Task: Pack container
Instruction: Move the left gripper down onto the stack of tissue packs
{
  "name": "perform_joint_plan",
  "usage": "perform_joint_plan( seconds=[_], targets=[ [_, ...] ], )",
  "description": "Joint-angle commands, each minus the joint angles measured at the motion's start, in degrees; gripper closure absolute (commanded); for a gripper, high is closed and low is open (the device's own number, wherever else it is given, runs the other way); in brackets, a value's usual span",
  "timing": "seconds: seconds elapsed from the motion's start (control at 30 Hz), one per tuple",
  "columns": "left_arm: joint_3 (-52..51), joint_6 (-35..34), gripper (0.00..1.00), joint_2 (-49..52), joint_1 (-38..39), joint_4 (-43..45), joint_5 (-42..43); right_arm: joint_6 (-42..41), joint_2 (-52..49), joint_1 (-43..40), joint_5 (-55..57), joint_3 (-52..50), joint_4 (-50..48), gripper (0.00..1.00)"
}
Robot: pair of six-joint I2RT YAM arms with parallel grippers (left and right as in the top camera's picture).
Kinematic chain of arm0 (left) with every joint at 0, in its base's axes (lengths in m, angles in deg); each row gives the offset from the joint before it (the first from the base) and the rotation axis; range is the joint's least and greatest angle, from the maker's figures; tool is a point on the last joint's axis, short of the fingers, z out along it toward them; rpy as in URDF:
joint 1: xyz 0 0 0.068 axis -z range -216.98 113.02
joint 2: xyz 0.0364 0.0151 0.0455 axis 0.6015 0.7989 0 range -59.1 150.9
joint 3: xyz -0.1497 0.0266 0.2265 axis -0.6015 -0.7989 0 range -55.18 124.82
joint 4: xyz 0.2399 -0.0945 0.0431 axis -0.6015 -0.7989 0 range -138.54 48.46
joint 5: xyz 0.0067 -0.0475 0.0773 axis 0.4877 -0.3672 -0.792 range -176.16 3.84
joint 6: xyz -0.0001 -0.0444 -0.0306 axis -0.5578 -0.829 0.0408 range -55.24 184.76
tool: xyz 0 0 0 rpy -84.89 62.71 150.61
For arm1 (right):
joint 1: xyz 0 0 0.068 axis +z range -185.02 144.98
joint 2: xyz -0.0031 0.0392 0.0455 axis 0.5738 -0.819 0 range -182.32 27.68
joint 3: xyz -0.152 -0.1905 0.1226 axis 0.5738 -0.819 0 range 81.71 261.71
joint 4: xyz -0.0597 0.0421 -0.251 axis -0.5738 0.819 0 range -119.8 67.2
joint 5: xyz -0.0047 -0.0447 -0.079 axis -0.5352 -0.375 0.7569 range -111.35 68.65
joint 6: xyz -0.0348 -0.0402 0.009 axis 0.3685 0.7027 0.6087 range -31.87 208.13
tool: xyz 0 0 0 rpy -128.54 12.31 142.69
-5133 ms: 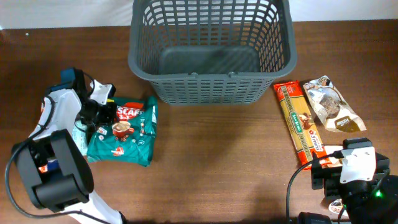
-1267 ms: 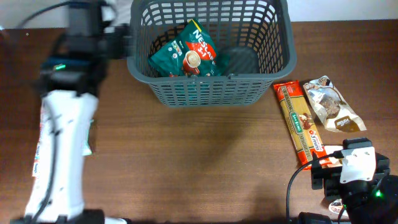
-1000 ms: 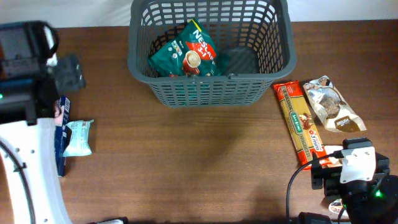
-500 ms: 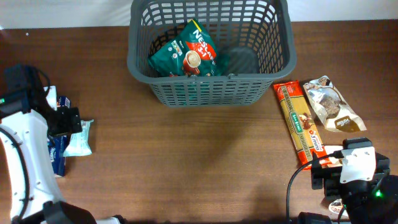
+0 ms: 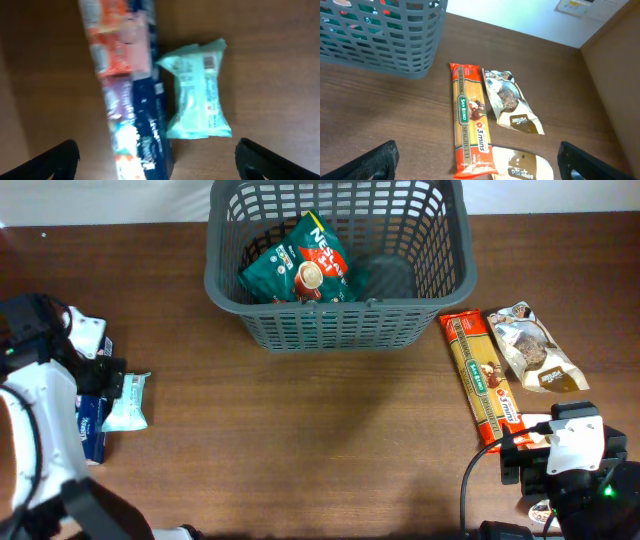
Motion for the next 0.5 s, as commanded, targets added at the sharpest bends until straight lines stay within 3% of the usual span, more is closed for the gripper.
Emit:
perform_joint_plan(
  seconds=[0.0, 0.23, 0.47],
  targets=[
    [-1.9, 7.2, 0.04, 5.9, -1.3, -0.1, 2.9, -0.7, 0.2, 0.3, -0.7, 0.0, -0.1, 0.01],
    [-2.0, 6.1, 0.04, 13.5, -5.7, 1.2, 2.8, -0.7, 0.2, 0.3, -0.7, 0.0, -0.1, 0.01],
    [-2.0, 5.2, 0.04, 13.8, -13.9, 3.4, 3.9, -0.7, 0.2, 0.3, -0.7, 0.0, -0.2, 0.01]
  ],
)
